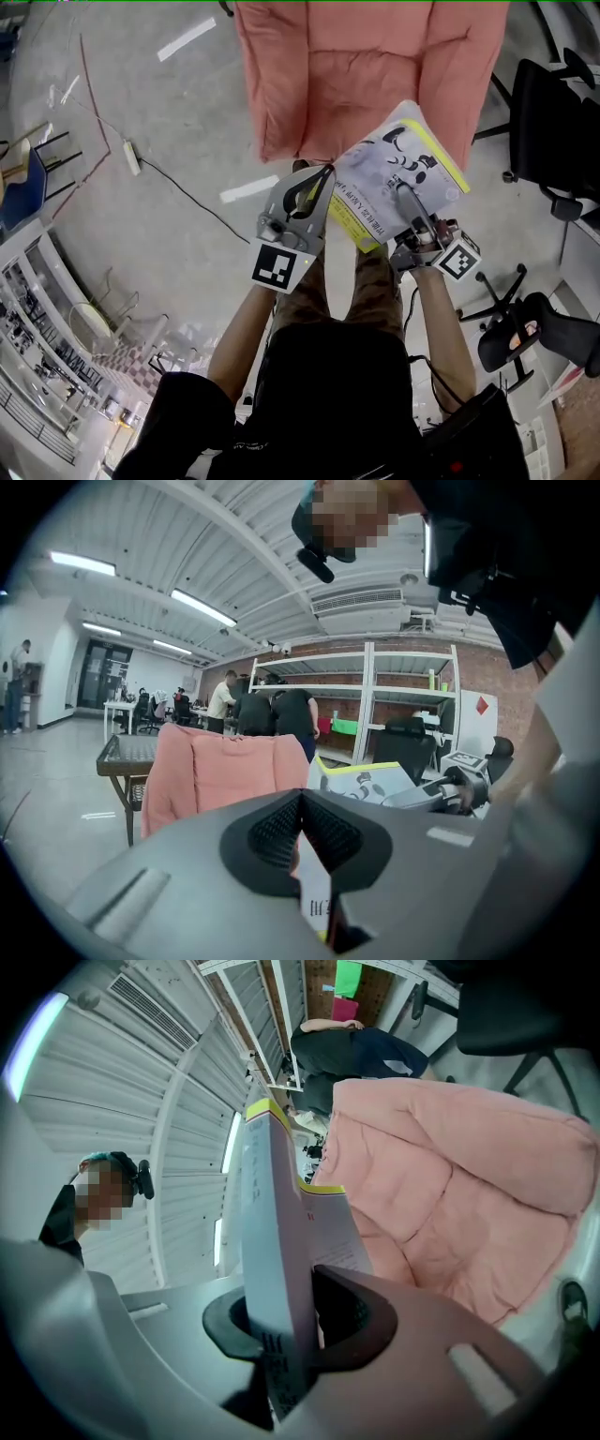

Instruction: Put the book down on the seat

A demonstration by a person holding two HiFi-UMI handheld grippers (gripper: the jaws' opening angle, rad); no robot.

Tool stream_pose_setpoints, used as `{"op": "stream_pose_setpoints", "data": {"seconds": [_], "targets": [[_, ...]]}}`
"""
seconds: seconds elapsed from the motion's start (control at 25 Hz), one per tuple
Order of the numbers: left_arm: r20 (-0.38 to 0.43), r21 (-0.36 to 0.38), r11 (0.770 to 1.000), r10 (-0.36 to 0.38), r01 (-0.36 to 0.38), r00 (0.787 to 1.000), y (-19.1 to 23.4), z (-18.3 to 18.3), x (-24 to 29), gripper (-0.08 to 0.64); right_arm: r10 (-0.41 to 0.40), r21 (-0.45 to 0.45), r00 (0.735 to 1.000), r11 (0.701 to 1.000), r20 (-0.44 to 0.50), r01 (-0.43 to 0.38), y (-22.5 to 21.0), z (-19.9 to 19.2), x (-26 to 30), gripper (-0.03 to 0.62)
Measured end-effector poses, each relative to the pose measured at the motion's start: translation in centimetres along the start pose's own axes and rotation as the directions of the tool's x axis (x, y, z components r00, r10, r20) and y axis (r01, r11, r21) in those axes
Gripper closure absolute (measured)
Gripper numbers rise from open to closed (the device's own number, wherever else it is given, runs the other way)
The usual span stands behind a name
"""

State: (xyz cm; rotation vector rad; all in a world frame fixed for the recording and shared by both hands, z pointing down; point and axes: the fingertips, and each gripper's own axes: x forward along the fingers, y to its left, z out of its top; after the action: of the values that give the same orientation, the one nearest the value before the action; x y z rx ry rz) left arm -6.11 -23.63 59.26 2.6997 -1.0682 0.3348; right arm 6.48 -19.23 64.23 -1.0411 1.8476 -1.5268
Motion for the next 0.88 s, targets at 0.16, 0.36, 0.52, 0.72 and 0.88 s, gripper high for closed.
{"op": "stream_pose_setpoints", "data": {"seconds": [0.16,0.36,0.52,0.72,0.88], "targets": [[-0.009,-0.001,1.000,-0.026,0.026,1.000,0.1,-2.8,0.1,0.563,-0.027,0.022,1.000,0.999,-0.015,0.028,-3.4,-1.9,0.6,0.494],[-0.040,0.002,0.999,-0.032,0.032,0.999,-0.4,-6.6,0.5,0.563,-0.061,0.070,0.998,0.996,0.001,0.061,-6.8,-3.3,-0.5,0.492],[-0.107,-0.083,0.996,-0.001,-0.008,0.994,-0.1,-9.2,0.1,0.563,-0.073,0.078,0.997,0.994,0.003,0.073,-8.2,-3.7,-1.1,0.494],[-0.122,-0.072,0.997,-0.006,-0.003,0.993,-0.1,-10.1,-0.5,0.563,-0.072,0.036,0.997,0.997,-0.009,0.073,-8.7,-3.8,-1.0,0.492],[-0.116,-0.054,0.999,-0.007,0.001,0.993,-0.3,-10.4,-0.9,0.563,-0.076,0.035,0.997,0.996,-0.013,0.077,-9.8,-3.8,-1.2,0.494]]}}
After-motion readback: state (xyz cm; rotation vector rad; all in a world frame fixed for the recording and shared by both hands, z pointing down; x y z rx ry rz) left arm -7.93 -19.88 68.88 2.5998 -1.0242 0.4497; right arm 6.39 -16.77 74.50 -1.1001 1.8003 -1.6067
